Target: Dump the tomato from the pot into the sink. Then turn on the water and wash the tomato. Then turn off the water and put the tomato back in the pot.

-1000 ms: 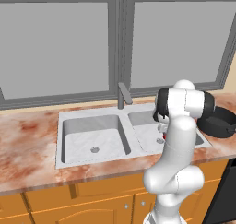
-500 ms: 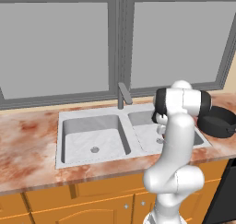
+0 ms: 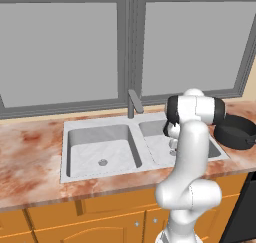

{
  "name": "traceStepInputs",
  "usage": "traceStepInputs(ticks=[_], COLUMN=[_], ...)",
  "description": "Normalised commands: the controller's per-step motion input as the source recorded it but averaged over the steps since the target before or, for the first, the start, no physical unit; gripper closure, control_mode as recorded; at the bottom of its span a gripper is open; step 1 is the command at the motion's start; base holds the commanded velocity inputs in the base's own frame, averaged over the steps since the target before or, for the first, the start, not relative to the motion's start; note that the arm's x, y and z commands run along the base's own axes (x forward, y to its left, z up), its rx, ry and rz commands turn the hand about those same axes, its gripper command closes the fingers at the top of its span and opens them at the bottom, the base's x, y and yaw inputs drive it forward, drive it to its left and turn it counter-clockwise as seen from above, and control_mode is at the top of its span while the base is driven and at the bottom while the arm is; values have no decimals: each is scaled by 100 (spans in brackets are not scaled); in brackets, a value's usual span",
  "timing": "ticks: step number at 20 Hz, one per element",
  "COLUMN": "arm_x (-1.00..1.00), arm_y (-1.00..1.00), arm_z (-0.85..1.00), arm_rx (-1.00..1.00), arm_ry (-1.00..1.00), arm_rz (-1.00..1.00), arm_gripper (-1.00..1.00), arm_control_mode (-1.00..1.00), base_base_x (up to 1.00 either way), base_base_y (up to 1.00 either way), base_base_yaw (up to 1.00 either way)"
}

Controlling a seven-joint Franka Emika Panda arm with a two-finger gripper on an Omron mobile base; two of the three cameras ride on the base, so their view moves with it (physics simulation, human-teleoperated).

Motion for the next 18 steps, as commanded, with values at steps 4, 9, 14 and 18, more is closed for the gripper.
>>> traceStepInputs(ticks=[4,9,14,18], arm_x=[5,3,0,0], arm_y=[0,0,-2,-2], arm_z=[-21,-7,18,77], arm_rx=[0,0,0,0], arm_ry=[1,0,0,0], arm_rz=[0,0,0,0], arm_gripper=[-100,100,100,100], arm_control_mode=[-100,-100,-100,-100], base_base_x=[0,0,0,0], base_base_y=[0,0,0,0], base_base_yaw=[0,0,0,0])
